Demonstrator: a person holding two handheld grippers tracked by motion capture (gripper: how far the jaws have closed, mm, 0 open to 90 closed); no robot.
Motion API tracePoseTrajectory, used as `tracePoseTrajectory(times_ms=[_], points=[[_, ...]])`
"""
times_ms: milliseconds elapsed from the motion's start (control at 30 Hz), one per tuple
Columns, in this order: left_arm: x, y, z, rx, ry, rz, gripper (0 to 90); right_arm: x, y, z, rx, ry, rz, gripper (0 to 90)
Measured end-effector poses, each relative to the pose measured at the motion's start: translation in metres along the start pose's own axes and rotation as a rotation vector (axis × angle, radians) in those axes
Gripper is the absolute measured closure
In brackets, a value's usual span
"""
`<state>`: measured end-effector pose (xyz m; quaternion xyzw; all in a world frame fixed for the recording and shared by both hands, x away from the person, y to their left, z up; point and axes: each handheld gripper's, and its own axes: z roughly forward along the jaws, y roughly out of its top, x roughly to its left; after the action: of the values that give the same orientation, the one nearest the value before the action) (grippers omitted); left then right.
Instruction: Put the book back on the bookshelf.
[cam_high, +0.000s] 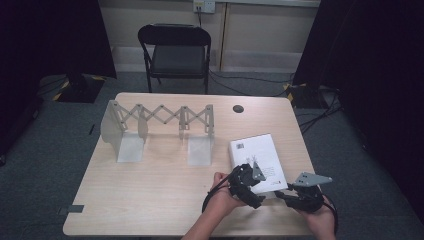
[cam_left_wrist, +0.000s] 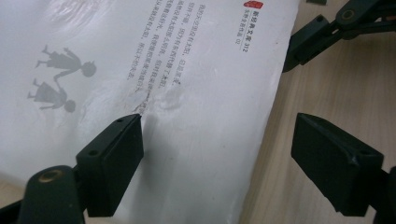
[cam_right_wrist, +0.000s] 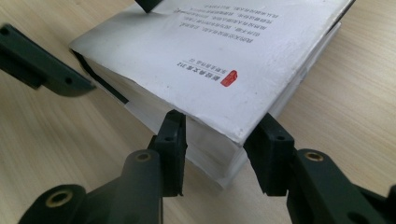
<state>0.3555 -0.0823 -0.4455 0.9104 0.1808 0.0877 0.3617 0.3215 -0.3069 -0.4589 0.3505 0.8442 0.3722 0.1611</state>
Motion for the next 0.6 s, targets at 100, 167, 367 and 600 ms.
tracePoseTrajectory(times_ms=[100,167,367,600], points=[[-0.002,0.004,0.004,-0.002,0.030,0.014,14.9,0.000,0.001,0.000,0.002,0.000,0.003,59.7],[-0.004,0.006,0.007,-0.005,0.049,0.026,14.3,0.000,0.001,0.000,0.001,0.001,0.005,59.8],[-0.007,0.009,0.015,0.009,0.104,0.071,12.1,0.000,0.001,0.000,0.008,-0.003,0.008,59.8],[-0.014,0.008,0.021,0.025,0.188,0.150,10.6,0.001,0.001,0.000,0.010,-0.003,0.012,59.8]])
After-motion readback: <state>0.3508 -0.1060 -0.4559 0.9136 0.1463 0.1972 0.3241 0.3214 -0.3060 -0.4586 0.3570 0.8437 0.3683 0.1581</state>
